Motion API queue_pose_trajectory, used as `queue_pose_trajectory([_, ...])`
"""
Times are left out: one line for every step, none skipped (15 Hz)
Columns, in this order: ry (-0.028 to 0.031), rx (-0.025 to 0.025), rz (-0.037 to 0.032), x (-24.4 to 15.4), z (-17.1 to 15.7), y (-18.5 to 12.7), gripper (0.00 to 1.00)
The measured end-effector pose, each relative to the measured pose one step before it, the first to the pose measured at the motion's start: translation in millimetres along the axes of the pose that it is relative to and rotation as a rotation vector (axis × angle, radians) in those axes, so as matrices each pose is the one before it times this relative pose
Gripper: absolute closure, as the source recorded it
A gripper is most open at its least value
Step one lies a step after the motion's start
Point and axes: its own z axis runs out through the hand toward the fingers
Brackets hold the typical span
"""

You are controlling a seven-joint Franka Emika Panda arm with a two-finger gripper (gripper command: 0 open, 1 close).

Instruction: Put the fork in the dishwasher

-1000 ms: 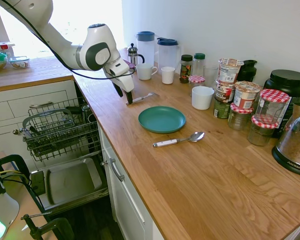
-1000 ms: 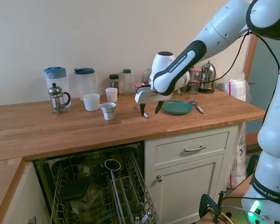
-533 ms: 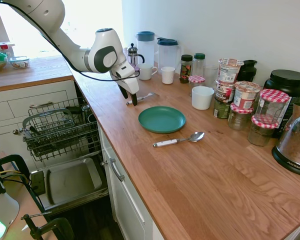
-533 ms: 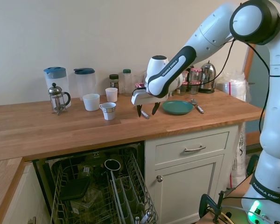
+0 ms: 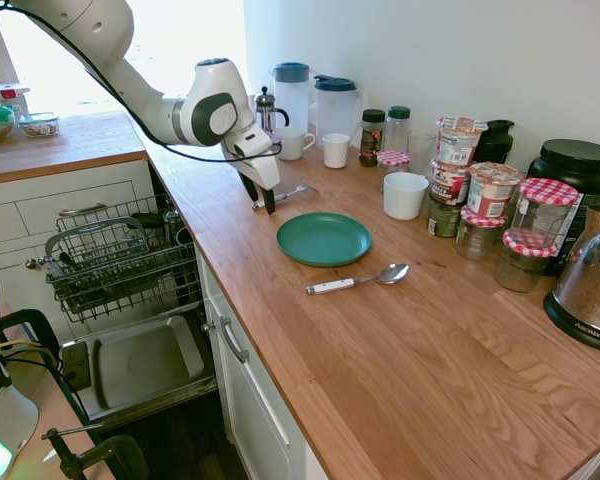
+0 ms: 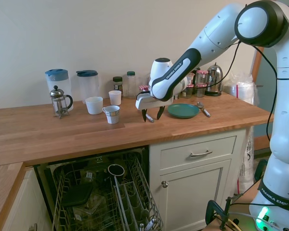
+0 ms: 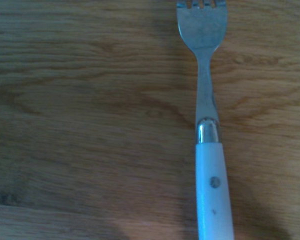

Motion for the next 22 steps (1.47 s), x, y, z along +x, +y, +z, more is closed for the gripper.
queue_pose_trajectory([-0.0002,-0.00221,0.00054,0.33,0.24,0.04,1.0])
queue_pose_trajectory([-0.00059,-0.00276,0.00051,0.35,0.06,0.07,1.0])
queue_pose_trajectory([-0.0013,-0.00131,0.00169,0.11,0.01,-0.1,1.0])
queue_pose_trajectory([-0.00115,-0.00106,0.00161,0.12,0.06,-0.05,1.0])
queue_pose_trajectory([-0.00137,-0.00072,0.00235,0.26,0.07,-0.23,1.0])
queue_pose_trajectory([-0.00124,-0.00084,0.00208,0.29,0.02,-0.35,1.0])
queue_pose_trajectory([-0.00141,0.00036,0.0016,0.03,0.09,-0.4,1.0])
queue_pose_trajectory([-0.00267,0.00038,0.00142,0.06,0.04,-0.39,1.0])
queue_pose_trajectory([-0.00299,0.00048,0.00049,-0.11,0.05,-0.47,1.0])
queue_pose_trajectory([-0.0038,0.00158,-0.00072,-0.23,0.11,-0.48,1.0])
queue_pose_trajectory([-0.00421,0.00188,-0.00157,-0.11,0.01,-0.29,1.0])
queue_pose_trajectory([-0.00366,0.00189,-0.00314,-0.14,-0.08,-0.38,1.0])
queue_pose_trajectory([-0.00413,0.00211,-0.00309,-0.14,-0.38,-0.59,1.0])
queue_pose_trajectory([-0.00762,-0.00043,-0.00661,0.32,-0.37,-0.35,1.0])
queue_pose_trajectory([-0.00999,-0.00317,-0.00873,1.35,-0.39,0.1,1.0])
queue_pose_trajectory([-0.01022,0.00035,-0.0038,1.49,-0.17,0.52,1.0])
queue_pose_trajectory([-0.01175,0.00155,-0.00237,2.4,-0.17,1.36,1.0])
queue_pose_trajectory([-0.01017,0.00103,-0.00128,2.52,-0.84,1.51,1.0])
queue_pose_trajectory([-0.00221,0.00357,-0.00181,3.92,-2.36,1.78,1.0])
queue_pose_trajectory([0.00196,0.00824,0.00013,4.36,-6.05,1.0,1.0])
queue_pose_trajectory([0.00453,0.00994,-0.00005,3.75,-9.79,-0.06,1.0])
queue_pose_trajectory([0.00481,0.00967,-0.00168,2.11,-11.78,-0.64,1.0])
